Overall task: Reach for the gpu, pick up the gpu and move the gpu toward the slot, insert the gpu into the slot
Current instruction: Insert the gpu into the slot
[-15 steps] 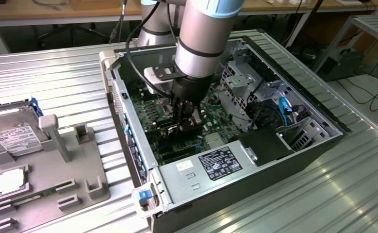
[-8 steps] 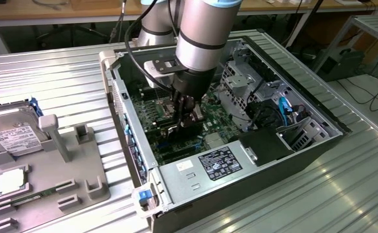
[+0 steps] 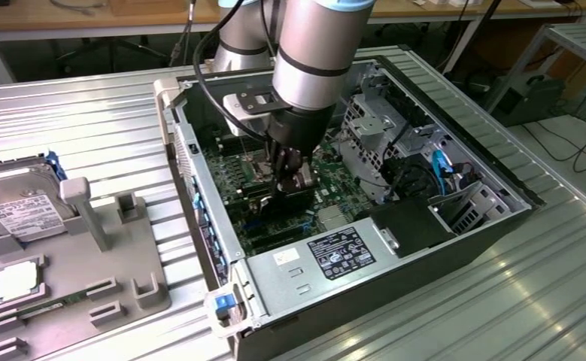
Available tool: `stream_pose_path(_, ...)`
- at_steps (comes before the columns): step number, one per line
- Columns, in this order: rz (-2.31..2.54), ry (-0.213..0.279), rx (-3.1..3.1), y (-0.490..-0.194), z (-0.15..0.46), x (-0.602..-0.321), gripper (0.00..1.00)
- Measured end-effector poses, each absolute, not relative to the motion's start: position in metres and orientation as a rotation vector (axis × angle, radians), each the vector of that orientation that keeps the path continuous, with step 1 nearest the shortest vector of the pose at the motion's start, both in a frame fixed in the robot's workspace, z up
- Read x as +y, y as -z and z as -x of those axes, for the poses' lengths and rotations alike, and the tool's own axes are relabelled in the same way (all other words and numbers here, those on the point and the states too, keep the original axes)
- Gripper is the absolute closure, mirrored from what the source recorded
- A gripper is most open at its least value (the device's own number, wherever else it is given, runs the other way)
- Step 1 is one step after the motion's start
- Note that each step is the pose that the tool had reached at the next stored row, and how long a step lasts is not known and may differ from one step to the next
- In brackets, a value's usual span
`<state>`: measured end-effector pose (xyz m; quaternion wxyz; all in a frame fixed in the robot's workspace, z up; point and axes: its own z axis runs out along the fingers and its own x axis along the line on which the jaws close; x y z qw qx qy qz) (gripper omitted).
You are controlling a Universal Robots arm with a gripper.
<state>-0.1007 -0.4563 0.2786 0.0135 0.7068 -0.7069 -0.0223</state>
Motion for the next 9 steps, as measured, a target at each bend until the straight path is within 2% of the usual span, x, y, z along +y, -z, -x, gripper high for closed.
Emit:
stream_pose_path(2,-2.202,0.069,-2.202,-0.2787,0.1007,-0.4563,0.89)
stream_pose_path(9,-2.202,0.069,-2.202,-0.2786,0.1007,-0.4563,0.89)
